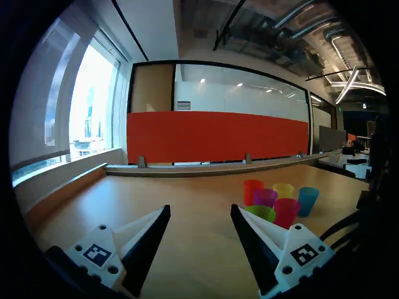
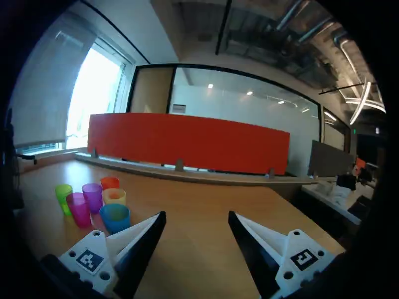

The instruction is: Pour water

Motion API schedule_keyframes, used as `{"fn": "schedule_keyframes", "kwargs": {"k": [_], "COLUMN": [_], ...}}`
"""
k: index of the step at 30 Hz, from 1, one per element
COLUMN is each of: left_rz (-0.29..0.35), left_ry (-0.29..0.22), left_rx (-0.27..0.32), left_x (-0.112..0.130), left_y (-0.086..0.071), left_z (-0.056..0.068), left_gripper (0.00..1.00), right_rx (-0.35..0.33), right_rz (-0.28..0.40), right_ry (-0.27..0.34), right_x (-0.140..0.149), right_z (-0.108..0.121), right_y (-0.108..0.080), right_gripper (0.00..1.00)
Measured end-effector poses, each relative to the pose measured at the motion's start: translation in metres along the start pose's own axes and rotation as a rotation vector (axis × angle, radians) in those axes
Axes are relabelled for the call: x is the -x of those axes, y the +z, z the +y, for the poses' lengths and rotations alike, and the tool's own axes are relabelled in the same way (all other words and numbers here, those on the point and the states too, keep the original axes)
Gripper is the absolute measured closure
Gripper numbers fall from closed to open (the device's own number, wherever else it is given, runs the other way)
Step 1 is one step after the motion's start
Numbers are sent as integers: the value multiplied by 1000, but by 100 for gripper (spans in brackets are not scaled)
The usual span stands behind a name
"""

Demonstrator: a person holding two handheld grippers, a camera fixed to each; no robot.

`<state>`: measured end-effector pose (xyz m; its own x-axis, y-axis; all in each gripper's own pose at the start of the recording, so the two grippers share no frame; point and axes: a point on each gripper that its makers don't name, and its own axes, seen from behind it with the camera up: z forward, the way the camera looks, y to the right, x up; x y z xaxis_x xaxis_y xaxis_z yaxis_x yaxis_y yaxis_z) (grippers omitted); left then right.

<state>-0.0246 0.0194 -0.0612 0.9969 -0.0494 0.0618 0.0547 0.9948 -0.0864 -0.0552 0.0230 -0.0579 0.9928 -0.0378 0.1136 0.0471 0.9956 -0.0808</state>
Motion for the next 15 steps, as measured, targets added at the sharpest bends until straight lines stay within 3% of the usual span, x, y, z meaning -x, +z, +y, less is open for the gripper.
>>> {"fn": "schedule_keyframes", "kwargs": {"k": [6,15], "left_rz": [35,96], "left_ry": [27,68], "left_rx": [-11,-134], "left_x": [-8,-26], "left_y": [-2,-3], "left_z": [3,-18], "left_gripper": [11,11], "right_rx": [24,36], "right_rz": [19,5], "right_ry": [47,105], "right_x": [-6,-9], "right_z": [9,10], "right_y": [1,6], "right_gripper": [3,4]}}
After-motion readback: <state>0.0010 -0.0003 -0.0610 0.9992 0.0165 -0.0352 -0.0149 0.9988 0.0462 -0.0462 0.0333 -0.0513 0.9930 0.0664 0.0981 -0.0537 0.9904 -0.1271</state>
